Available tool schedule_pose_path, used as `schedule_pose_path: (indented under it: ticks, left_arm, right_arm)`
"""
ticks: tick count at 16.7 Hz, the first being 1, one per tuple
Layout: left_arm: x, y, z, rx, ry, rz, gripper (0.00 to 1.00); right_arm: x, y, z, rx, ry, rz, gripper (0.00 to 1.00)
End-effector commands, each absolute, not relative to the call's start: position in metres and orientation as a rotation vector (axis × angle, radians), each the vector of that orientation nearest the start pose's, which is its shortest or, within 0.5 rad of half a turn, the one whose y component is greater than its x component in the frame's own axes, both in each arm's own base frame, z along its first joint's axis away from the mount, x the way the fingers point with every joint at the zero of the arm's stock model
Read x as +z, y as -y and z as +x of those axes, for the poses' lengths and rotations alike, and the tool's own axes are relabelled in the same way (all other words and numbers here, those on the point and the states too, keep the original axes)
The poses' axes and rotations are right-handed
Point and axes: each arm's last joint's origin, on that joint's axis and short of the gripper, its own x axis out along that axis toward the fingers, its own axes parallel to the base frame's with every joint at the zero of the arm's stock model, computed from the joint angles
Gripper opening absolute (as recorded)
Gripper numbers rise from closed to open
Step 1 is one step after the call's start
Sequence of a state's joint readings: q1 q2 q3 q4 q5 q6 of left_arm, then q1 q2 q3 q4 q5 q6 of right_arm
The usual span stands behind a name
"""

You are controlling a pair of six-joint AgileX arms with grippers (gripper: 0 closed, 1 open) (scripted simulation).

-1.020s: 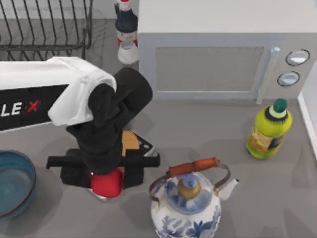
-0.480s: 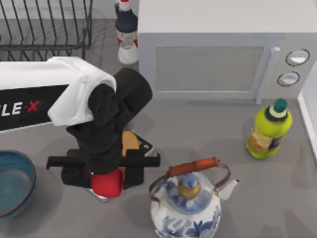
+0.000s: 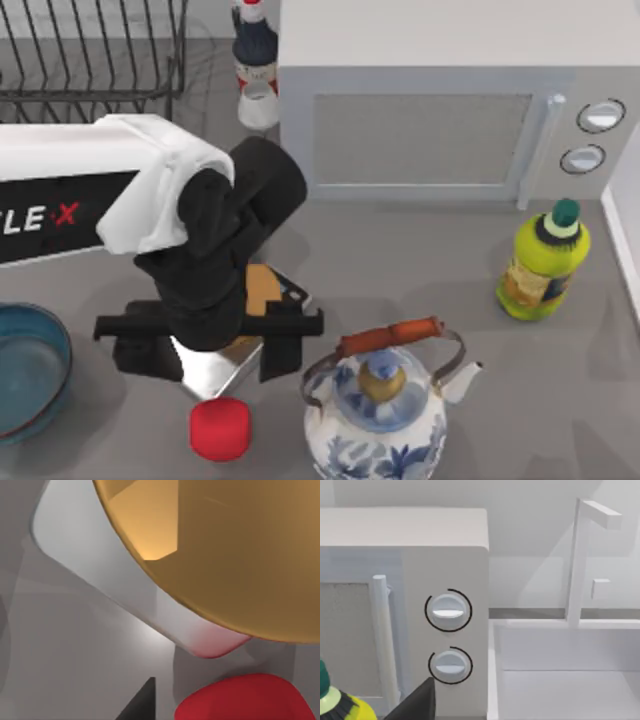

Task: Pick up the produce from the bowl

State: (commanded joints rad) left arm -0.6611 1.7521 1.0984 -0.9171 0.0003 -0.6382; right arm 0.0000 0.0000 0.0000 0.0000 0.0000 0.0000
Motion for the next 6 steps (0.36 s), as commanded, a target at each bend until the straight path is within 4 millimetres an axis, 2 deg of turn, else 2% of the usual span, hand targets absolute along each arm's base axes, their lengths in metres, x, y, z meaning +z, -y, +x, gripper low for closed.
schedule_pose_path:
  ticks: [6]
  left_arm:
    - [0.1590, 0.1854, 0.2414, -0.016, -1.571, 0.016, 1.00]
  right_arm:
    - [0.1600, 0.0012, 0.1057, 0.000, 0.000, 0.000, 1.00]
